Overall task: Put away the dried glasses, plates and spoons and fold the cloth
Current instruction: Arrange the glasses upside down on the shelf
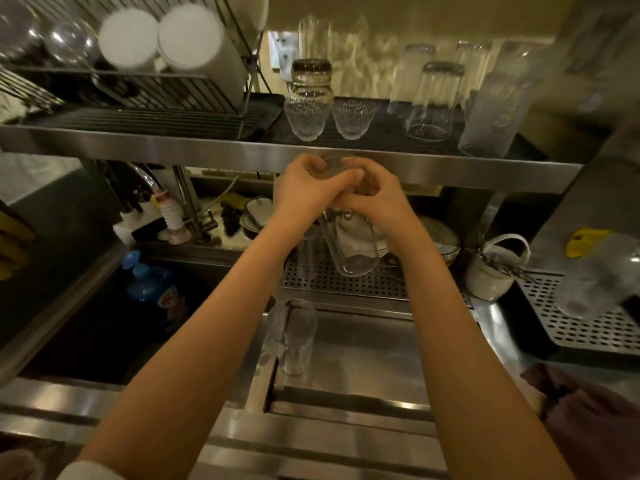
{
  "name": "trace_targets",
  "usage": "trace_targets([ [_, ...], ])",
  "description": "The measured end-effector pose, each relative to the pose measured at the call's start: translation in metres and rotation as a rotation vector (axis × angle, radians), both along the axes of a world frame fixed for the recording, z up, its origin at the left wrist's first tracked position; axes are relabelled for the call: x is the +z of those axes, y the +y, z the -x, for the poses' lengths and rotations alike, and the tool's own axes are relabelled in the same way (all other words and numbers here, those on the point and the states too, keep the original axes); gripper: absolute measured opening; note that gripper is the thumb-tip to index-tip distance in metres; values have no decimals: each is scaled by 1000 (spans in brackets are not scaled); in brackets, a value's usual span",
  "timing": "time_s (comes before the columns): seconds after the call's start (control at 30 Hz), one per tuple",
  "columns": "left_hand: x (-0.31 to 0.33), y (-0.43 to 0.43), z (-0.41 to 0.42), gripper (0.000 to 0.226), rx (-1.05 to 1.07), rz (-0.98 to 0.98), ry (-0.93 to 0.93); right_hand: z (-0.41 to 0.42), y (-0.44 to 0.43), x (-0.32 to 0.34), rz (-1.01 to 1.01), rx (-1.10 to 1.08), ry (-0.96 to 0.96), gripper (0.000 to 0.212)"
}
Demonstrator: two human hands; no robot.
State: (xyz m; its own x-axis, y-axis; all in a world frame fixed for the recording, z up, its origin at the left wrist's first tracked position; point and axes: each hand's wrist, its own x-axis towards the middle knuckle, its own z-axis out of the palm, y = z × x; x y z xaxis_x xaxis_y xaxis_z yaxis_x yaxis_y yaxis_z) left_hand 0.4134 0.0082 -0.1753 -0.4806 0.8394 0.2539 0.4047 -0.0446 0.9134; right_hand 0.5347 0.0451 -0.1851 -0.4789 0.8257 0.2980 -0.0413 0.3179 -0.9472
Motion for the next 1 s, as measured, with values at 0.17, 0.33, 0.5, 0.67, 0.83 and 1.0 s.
trace_targets([
  [0.17, 13, 1, -3, 44, 21, -21, -56, -1, -1, 11, -18, 18, -16, 41],
  [0.33, 30, 0, -4, 59, 84, -118, -151, -12, 0, 9, -6, -5, -73, 45],
  [0.5, 43, 2, -9, 64, 94, -189, -163, -14, 5, 9, -18, -108, -29, 42],
  [0.67, 51, 7, 1, 63, 100, -286, -330, -23, 14, 12, 28, -115, 33, 32],
  [0.83, 51, 10, 6, 65, 10, -269, -437, -21, 15, 9, 171, -100, 237, 63],
  [1.0, 48, 11, 12, 53, -114, -186, -430, -19, 18, 16, 208, -200, 460, 57],
])
